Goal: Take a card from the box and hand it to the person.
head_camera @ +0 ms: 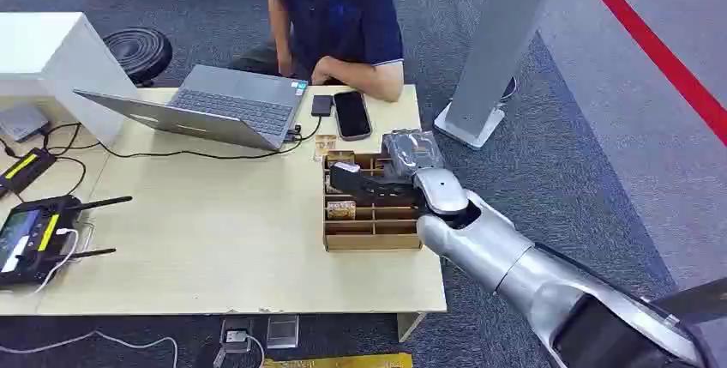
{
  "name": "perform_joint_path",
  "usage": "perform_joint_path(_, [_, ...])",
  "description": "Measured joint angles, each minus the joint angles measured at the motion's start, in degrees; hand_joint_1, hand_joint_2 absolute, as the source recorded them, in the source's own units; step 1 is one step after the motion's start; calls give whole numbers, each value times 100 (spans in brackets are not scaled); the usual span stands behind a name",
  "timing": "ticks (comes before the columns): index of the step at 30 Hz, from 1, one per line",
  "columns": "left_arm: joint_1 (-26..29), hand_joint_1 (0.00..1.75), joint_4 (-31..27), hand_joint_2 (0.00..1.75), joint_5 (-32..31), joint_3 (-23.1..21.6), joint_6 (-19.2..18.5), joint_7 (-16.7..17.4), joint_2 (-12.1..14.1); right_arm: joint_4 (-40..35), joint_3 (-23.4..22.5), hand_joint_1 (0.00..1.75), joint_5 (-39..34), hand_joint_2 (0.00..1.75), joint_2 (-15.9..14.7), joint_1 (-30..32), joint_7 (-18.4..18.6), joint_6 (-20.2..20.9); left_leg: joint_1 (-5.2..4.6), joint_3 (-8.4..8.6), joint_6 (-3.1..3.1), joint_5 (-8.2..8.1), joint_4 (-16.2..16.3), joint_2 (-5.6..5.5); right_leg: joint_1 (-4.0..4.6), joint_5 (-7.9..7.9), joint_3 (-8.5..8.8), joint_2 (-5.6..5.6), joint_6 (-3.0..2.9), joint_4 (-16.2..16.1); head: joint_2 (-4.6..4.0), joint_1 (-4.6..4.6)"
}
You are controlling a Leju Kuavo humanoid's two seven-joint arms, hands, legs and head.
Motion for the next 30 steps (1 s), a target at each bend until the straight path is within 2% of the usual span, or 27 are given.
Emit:
perform_joint_path(1, [0,0,0,0,0,0,0,0,0,0,0,108,0,175,0,0,0,2,0,1,0,0,0,0,0,0,0,0,0,0,0,-2])
perform_joint_path(7, [0,0,0,0,0,0,2,0,0,0,0,99,50,175,0,1,15,2,0,1,0,0,0,0,0,0,-1,0,0,0,0,-4])
perform_joint_path(10, [-1,0,0,0,0,0,4,0,0,0,0,117,57,175,0,1,15,2,0,1,0,0,0,1,0,0,0,0,0,0,0,-4])
perform_joint_path(11, [-1,0,0,0,-2,0,4,0,0,0,0,127,59,175,0,1,15,2,0,1,0,0,0,1,0,0,0,0,0,0,0,-2])
perform_joint_path(13, [-3,0,0,0,-9,0,9,0,0,0,0,127,59,175,0,3,15,4,0,1,0,0,0,1,0,0,0,0,0,0,0,-2])
perform_joint_path(19, [-4,0,0,0,-11,0,15,4,0,0,0,155,59,175,0,11,15,20,0,1,0,0,0,1,0,0,-1,0,0,0,0,-2])
perform_joint_path(24, [-4,0,0,0,-11,0,31,11,0,0,0,164,57,175,0,21,2,33,0,3,0,0,0,1,0,0,0,0,0,0,0,-4])
perform_joint_path(26, [-4,0,0,0,-11,0,37,11,0,0,0,162,52,175,0,21,-18,33,0,3,0,0,0,1,0,0,0,1,0,0,0,-4])
perform_joint_path(27, [-4,0,0,175,-11,0,39,11,0,2,0,162,52,175,0,21,-20,33,0,3,0,0,0,1,0,0,0,1,0,0,0,-4])
perform_joint_path(30, [-4,0,0,175,-66,0,13,9,0,7,0,162,48,175,0,21,-24,35,0,4,0,0,0,1,0,0,1,1,0,0,0,-2])
